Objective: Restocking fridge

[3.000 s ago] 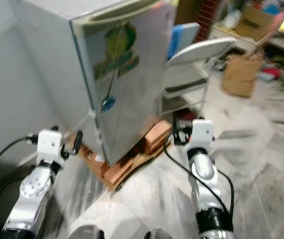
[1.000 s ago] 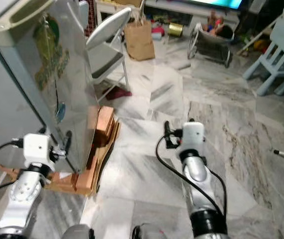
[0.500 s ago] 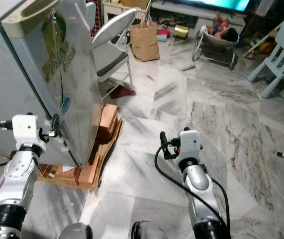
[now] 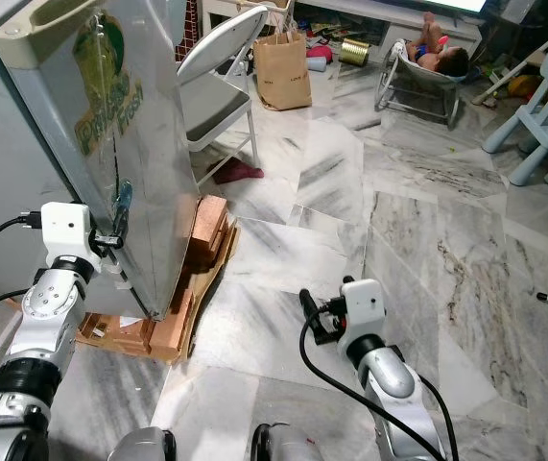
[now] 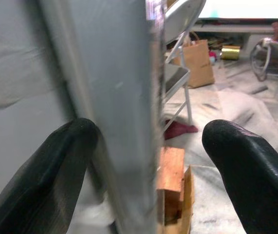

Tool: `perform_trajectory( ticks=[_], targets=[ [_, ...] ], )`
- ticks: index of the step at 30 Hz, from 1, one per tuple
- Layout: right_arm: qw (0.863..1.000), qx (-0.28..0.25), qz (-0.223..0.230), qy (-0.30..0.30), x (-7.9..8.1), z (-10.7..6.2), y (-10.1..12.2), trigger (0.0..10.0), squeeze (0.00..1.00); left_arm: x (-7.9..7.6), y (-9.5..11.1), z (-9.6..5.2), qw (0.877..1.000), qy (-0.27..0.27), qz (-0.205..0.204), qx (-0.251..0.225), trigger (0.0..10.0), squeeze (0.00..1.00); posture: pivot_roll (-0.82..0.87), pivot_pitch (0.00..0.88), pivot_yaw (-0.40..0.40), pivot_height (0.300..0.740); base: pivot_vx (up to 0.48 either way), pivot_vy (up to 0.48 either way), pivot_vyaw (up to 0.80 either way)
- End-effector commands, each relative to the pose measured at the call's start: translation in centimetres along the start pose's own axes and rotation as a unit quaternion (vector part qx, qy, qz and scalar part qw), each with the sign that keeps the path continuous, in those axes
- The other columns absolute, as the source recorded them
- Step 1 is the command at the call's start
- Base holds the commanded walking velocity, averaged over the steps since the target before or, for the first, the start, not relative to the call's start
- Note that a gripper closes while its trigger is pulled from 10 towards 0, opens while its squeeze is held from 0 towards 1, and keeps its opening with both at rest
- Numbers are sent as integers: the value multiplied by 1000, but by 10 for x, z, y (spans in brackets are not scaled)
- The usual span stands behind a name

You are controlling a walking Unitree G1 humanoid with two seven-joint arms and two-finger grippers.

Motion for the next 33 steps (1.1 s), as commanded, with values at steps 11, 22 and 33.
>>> perform_trajectory(
  ticks=[11,22,33],
  targets=[
    [999,31,-3,17,-5,-7,-7,10000,0,-37,35,21,995,-75,43,-51,10000,0,39,129,-111,740,0,0,0],
    [998,61,1,30,-12,-18,-19,10000,0,-175,134,-27,900,-351,38,-255,10000,0,46,126,-104,740,0,0,0],
    [997,49,-11,59,3,-13,-20,10000,0,-132,118,-7,936,-274,28,-219,10000,0,55,118,-85,740,0,0,0]
  ],
)
Point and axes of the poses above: a point about 5 cm out from each wrist's last joint towards the gripper, its own z axis pointing out of the wrist towards the gripper, its own y axis along the axis of the wrist's last joint, x = y × z, the point moved 3 cm from there along z, pointing out of the wrist towards the gripper, and after that the axes turned 15 degrees about z, right-handed, at the moved point
